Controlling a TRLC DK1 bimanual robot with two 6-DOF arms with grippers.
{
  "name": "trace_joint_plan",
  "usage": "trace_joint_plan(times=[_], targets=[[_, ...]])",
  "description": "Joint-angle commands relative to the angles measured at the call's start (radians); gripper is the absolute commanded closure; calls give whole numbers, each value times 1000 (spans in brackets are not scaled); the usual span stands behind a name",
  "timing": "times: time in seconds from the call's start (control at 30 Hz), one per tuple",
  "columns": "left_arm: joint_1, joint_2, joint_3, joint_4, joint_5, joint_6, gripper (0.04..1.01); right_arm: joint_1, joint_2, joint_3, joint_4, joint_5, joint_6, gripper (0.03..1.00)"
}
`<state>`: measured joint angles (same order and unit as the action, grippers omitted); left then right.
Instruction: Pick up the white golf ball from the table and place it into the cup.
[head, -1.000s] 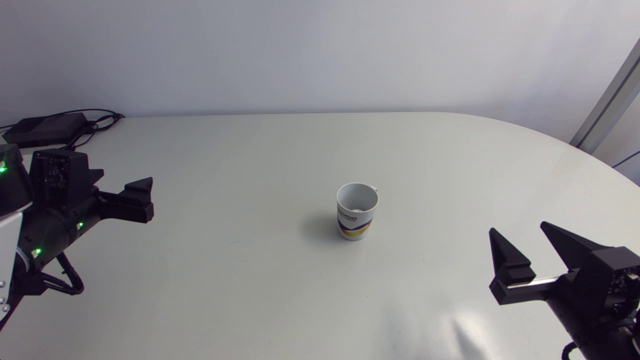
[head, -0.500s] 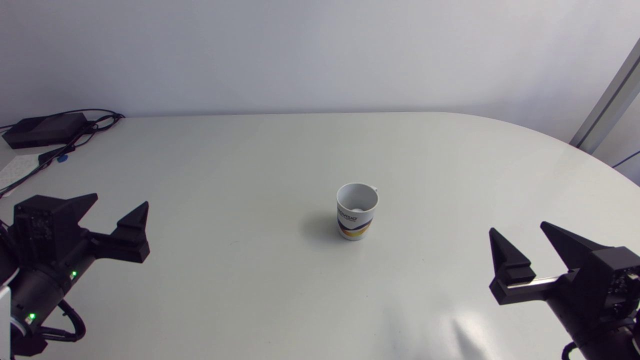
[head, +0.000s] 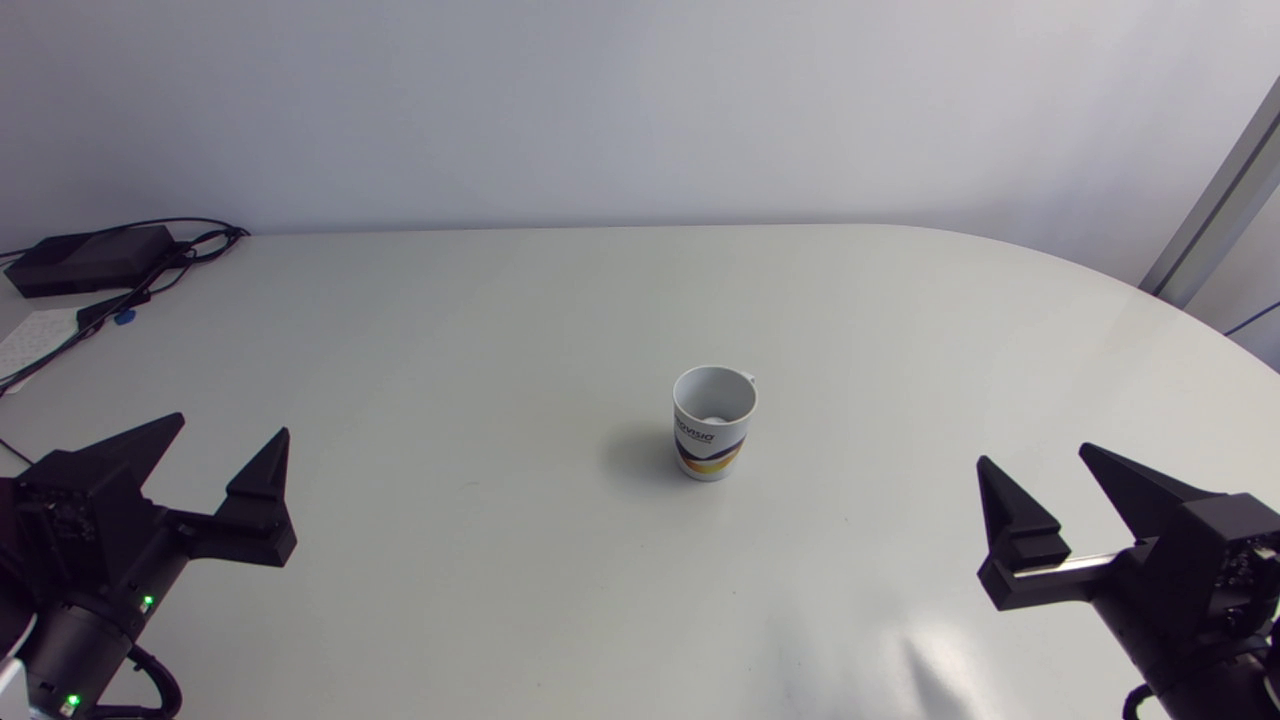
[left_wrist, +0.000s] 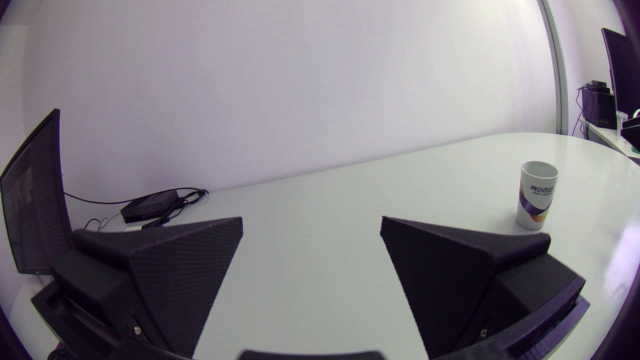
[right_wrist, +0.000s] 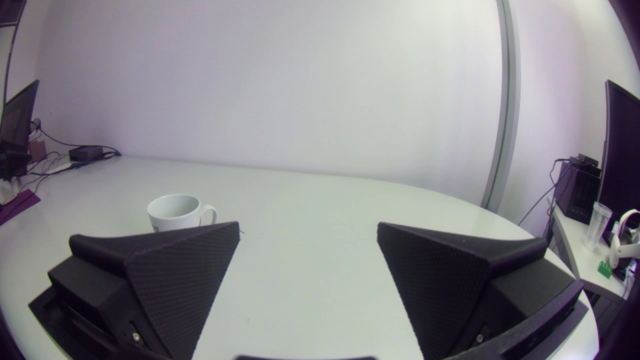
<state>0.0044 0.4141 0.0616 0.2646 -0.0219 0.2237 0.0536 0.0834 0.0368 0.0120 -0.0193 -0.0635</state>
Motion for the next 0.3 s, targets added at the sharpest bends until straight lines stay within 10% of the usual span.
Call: trace_joint_plan(times=[0.0,0.27], targets=[[-9,-77,-43,-27,11,11,57,6,13,-35,-32,-2,21,67],[-12,-241,-66,-159,13,32,59,8,16,-35,-32,-2,21,67]])
